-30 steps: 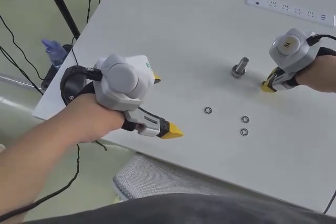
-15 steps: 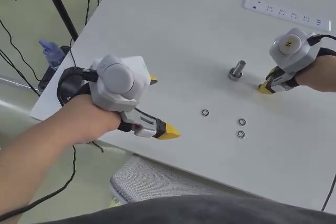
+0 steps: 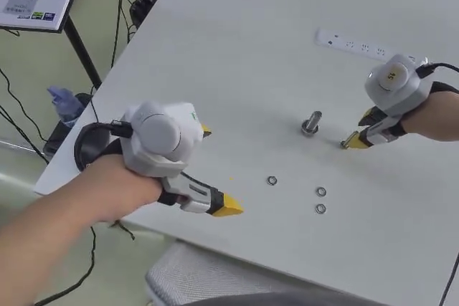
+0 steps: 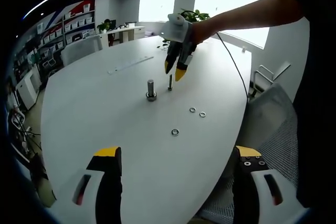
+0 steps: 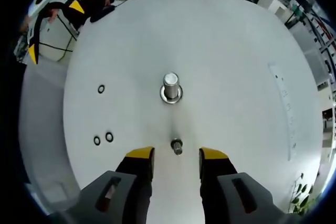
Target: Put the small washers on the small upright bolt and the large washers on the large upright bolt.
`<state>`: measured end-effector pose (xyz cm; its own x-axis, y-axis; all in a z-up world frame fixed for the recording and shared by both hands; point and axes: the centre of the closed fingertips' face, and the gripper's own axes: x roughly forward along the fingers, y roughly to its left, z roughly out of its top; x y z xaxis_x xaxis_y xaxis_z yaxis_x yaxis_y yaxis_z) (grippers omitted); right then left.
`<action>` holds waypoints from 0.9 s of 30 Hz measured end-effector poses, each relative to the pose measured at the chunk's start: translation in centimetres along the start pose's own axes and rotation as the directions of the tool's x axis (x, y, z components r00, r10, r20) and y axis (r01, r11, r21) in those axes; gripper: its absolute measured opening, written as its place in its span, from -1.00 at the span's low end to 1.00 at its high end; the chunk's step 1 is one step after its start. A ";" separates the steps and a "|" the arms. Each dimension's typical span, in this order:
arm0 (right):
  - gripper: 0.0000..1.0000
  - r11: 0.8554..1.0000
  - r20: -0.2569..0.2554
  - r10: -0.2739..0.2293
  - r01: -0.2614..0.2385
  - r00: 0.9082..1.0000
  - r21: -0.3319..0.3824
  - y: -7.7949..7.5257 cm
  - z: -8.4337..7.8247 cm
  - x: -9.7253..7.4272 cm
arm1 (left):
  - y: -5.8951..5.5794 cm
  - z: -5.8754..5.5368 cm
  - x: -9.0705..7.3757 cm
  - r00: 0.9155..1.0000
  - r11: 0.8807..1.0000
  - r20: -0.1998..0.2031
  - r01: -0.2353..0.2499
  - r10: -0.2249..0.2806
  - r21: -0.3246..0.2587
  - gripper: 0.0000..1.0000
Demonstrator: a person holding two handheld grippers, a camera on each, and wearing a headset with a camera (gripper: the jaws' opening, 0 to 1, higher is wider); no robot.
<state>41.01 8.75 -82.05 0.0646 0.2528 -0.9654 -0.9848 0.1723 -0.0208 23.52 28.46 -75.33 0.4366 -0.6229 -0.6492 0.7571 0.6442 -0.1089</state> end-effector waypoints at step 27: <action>-0.26 0.999 0.038 0.009 -0.007 0.999 -0.047 6.1 1.0 -1.9 | -0.4 0.5 -0.4 1.000 1.000 -0.001 -0.013 0.013 0.018 0.75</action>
<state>35.00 10.24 -80.08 0.0621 0.2907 -0.9548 -0.9917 0.1256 -0.0263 23.27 28.25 -74.61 0.4459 -0.6136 -0.6516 0.7599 0.6442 -0.0867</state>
